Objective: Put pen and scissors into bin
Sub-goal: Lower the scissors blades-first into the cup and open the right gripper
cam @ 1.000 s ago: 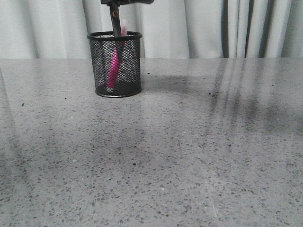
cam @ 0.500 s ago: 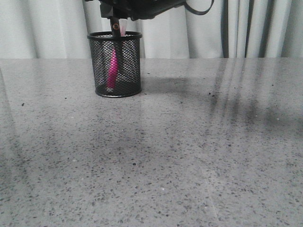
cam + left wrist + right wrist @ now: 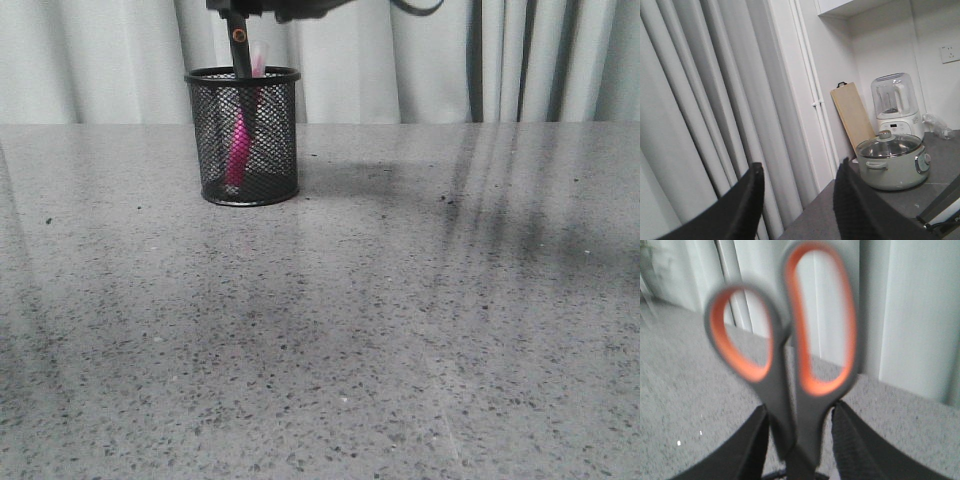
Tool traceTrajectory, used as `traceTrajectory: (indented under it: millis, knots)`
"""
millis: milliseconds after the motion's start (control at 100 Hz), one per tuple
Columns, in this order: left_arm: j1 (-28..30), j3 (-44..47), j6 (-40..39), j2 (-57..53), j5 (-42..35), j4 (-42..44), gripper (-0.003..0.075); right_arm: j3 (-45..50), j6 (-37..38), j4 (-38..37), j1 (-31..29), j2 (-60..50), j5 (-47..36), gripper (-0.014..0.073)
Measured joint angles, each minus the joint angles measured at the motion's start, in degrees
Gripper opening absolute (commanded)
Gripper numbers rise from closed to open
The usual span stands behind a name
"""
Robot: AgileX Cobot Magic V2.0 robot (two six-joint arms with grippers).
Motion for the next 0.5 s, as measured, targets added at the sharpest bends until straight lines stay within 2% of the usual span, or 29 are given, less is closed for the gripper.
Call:
traceTrajectory:
  millis: [100,330,400,480,490,500]
  knots:
    - [0.0,0.0,0.0,-0.2,-0.5,0.0,0.0294,0.0,0.0,0.0,0.0,-1.5,-0.8,0.0363]
    - [0.0,0.0,0.0,-0.9,-0.7,0.2,0.0294,0.0,0.0,0.0,0.0,-4.6,-1.0,0.0347]
    - [0.0,0.3,0.0,-1.6,-1.0,1.1,0.0293,0.0,0.0,0.0,0.0,-6.6,-0.6,0.0237]
    - [0.0,1.3,-0.9,-2.9,-2.7,2.7,0.0265,0.0,0.0,0.0,0.0,-9.8,1.3,-0.0057]
    - [0.0,1.4,-1.1,-3.2,-3.2,3.0,0.0260,0.1,0.0,0.0,0.0,-10.5,1.5,-0.0082]
    - [0.0,1.7,-1.7,-3.3,-3.7,3.2,0.0251,0.2,0.0,0.0,0.0,-10.9,1.8,-0.0071]
